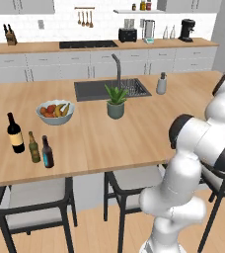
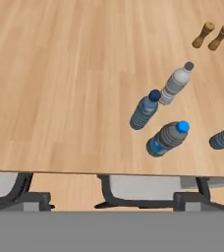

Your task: Move the plastic bottles in the middle to the plastics group, and the glass bottles in the middle to the glass group.

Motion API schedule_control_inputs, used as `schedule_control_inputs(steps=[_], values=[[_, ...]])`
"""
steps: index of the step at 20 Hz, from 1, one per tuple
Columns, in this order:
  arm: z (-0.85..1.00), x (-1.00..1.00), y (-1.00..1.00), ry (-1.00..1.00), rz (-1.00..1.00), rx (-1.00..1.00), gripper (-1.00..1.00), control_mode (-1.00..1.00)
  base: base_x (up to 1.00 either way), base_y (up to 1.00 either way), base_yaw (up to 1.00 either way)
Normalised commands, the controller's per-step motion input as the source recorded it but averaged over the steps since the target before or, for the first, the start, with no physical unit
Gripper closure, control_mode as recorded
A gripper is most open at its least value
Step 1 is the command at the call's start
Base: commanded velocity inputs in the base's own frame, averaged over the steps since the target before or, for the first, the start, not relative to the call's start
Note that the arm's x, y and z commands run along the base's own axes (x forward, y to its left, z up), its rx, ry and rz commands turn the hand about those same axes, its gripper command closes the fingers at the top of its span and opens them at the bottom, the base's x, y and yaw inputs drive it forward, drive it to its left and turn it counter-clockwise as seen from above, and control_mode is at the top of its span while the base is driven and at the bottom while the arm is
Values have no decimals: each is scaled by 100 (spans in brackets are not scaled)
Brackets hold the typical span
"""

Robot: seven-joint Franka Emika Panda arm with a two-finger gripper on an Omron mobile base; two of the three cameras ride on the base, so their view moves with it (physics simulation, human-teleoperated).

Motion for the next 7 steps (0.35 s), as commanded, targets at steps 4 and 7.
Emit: schedule_control_inputs(steps=[4,7], values=[[5,-45,97,0,0,-8,-100,-100,0,0,0],[5,-49,88,3,0,0,-100,-100,0,0,0]])
